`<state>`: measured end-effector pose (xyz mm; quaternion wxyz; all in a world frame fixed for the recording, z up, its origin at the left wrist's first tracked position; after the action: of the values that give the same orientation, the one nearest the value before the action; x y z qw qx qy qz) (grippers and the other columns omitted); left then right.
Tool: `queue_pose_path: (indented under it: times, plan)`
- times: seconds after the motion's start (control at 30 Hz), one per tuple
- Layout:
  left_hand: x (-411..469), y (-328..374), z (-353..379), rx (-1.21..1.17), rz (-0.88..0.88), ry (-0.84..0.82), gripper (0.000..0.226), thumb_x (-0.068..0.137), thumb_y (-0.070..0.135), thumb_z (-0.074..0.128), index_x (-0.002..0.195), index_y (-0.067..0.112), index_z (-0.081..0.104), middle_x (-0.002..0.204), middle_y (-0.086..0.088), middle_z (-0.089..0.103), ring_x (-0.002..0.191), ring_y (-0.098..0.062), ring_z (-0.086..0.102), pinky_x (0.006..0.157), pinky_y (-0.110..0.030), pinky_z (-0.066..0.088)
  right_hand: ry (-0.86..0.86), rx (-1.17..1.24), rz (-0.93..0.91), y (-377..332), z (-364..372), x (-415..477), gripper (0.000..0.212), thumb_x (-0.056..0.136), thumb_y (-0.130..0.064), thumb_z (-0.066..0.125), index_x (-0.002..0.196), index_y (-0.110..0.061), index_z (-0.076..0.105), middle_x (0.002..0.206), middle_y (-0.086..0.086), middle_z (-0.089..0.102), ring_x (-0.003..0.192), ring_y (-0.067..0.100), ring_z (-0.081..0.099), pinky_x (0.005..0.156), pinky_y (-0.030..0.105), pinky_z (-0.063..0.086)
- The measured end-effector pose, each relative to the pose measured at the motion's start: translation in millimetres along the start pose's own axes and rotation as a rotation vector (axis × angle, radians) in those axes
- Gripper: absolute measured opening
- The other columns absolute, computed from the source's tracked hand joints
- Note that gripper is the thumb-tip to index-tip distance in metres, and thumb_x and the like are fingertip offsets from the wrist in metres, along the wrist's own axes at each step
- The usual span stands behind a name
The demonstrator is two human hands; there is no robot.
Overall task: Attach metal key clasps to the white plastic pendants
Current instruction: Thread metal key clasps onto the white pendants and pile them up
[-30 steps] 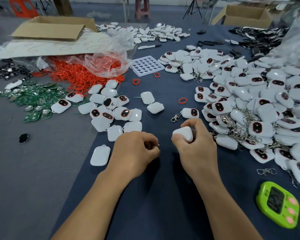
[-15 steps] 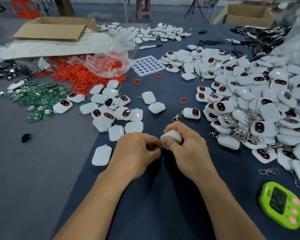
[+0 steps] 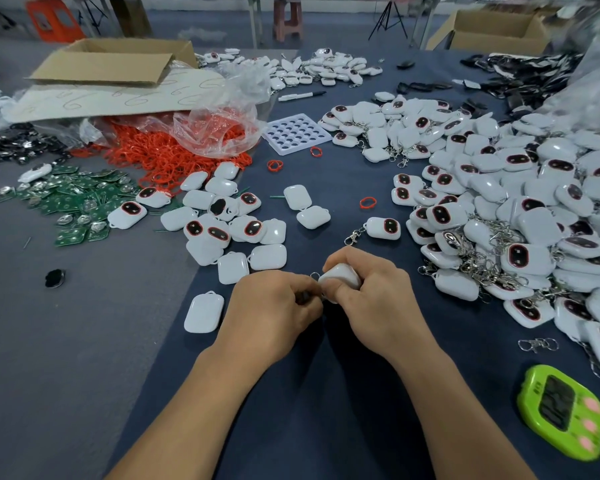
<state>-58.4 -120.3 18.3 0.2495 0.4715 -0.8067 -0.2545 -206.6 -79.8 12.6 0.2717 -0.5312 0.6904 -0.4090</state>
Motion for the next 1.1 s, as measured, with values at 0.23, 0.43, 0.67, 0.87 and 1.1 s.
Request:
queue_pose_path:
  times: [0.23,0.43,0.67,0.87,1.1]
  plan:
    - [-2.2,3.3,-2.6,0.083,0.006,0.047,0.011,0.081,0.033,0.074,0.089,0.038,0.079,0.065,0.013,0.064,0.068,-0.008,0.059,0.06,-0.026,0.048,-0.011,0.087,0.06,6.7,1.5,-0.6,0.015,0.086,-0.018,0.074,0.084,-0.032,0.07,0.072,-0.017,0.069,0.057,0.002,0.059,0.052,0.014,0.044]
    - [-1.7,-5.2,-7.1,-0.218,-0.087,0.074,0.021,0.078,0.024,0.074,0.083,0.044,0.073,0.061,0.015,0.06,0.053,-0.002,0.052,0.05,-0.01,0.038,0.015,0.379,0.111,10.6,-4.1,-2.5,0.01,0.082,-0.018,0.073,0.085,-0.027,0.073,0.073,0.001,0.072,0.046,0.018,0.057,0.049,0.025,0.047]
    - [3.4,3.0,-3.9,-0.523,-0.083,-0.029,0.013,0.082,0.035,0.073,0.088,0.045,0.078,0.063,-0.001,0.065,0.058,-0.006,0.05,0.056,-0.021,0.041,-0.099,0.823,0.212,12.5,1.8,-7.5,0.017,0.092,-0.004,0.067,0.088,-0.018,0.076,0.077,0.014,0.071,0.044,0.021,0.055,0.041,0.025,0.04]
    - [3.0,0.1,6.3,-0.717,-0.147,-0.13,0.017,0.089,0.01,0.077,0.078,0.022,0.075,0.059,0.01,0.065,0.055,-0.004,0.053,0.056,-0.014,0.042,-0.115,0.912,0.222,9.5,6.6,-10.1,0.012,0.079,-0.013,0.069,0.09,-0.014,0.075,0.077,0.016,0.07,0.046,0.023,0.056,0.043,0.026,0.043]
    - [-4.2,-0.4,-3.8,-0.28,-0.114,0.018,0.017,0.084,0.024,0.079,0.079,0.039,0.072,0.061,0.01,0.063,0.05,-0.001,0.048,0.048,-0.012,0.039,0.02,0.756,0.121,7.5,1.3,-9.5,0.013,0.083,-0.005,0.069,0.09,-0.015,0.075,0.078,0.016,0.072,0.049,0.024,0.057,0.045,0.029,0.047]
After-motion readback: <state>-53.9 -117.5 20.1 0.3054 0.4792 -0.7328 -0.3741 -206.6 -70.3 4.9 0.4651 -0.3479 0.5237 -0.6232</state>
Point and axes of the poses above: each hand's wrist, its own x-axis towards the middle knuckle, its own z-axis out of the palm, y = z × x, the point moved 9 cm from there along x, towards the middle knuckle
